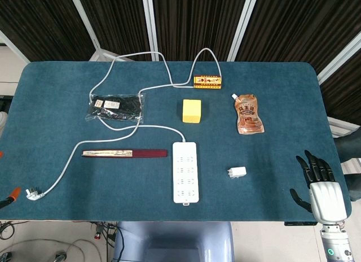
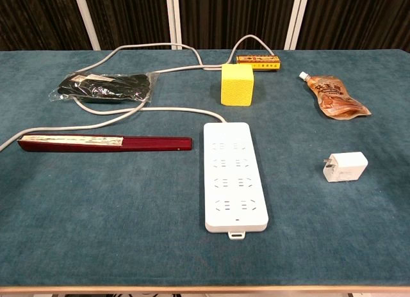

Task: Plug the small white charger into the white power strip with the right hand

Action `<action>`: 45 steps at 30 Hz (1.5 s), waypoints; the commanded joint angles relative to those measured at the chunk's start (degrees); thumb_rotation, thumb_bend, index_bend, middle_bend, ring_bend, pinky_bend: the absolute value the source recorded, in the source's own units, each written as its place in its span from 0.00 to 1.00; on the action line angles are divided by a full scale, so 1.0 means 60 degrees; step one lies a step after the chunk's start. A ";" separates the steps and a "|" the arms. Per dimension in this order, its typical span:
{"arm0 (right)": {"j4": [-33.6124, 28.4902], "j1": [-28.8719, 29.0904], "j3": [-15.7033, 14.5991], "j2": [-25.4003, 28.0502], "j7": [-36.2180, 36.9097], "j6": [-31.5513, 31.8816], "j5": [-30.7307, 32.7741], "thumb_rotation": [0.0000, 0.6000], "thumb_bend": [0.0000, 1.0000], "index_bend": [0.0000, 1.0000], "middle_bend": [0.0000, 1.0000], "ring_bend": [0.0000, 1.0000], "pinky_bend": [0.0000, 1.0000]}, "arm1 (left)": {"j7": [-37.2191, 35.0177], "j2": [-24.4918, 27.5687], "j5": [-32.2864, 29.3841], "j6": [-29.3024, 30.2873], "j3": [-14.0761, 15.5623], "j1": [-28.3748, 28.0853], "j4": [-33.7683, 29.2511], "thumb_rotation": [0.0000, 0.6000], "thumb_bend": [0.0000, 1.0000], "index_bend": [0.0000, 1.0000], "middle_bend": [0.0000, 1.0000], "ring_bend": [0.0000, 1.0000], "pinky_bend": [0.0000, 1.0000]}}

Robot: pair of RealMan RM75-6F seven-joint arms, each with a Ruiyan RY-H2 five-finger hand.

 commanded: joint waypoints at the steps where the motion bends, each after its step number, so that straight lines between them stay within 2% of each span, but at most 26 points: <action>1: -0.0005 -0.0006 -0.0002 0.0001 -0.0004 0.0012 0.0001 1.00 0.32 0.11 0.00 0.10 0.14 | 0.0004 -0.0002 0.0002 0.0004 0.0000 0.0001 0.0001 1.00 0.17 0.12 0.03 0.00 0.00; 23: -0.0269 0.0018 -0.0107 0.0206 0.0118 -0.0316 0.0219 1.00 0.33 0.13 0.00 0.10 0.14 | 0.0117 -0.0035 0.0057 -0.0020 0.0046 -0.0008 -0.0023 1.00 0.17 0.12 0.03 0.00 0.00; 30: -0.0693 0.0072 -0.0212 0.0541 0.0339 -0.0772 0.0499 1.00 0.33 0.14 0.08 0.11 0.14 | 0.0185 -0.0043 0.0039 -0.0063 0.0054 -0.0026 -0.0051 1.00 0.17 0.12 0.03 0.00 0.00; 34: -0.1218 0.0270 -0.0224 0.1094 0.0042 -0.1585 0.1109 1.00 0.32 0.15 0.10 0.12 0.14 | 0.0146 -0.0033 0.0022 -0.0011 0.0034 -0.0004 -0.0047 1.00 0.17 0.12 0.03 0.00 0.00; 38: -0.1926 0.0702 -0.0213 0.1822 -0.0679 -0.2832 0.1983 1.00 0.32 0.15 0.10 0.13 0.14 | 0.0143 -0.0030 0.0032 -0.0021 0.0039 -0.0009 -0.0048 1.00 0.17 0.12 0.03 0.00 0.00; 43: -0.2812 0.1620 0.0085 0.2549 -0.1341 -0.4769 0.3920 1.00 0.32 0.15 0.10 0.13 0.14 | 0.0293 -0.0080 0.0068 -0.0064 0.0070 -0.0036 -0.0065 1.00 0.17 0.12 0.03 0.00 0.00; 45: -0.2864 0.1855 0.0168 0.2563 -0.1662 -0.5013 0.4350 1.00 0.32 0.15 0.10 0.13 0.14 | 0.0317 -0.0087 0.0064 -0.0053 0.0069 -0.0031 -0.0072 1.00 0.17 0.12 0.03 0.00 0.00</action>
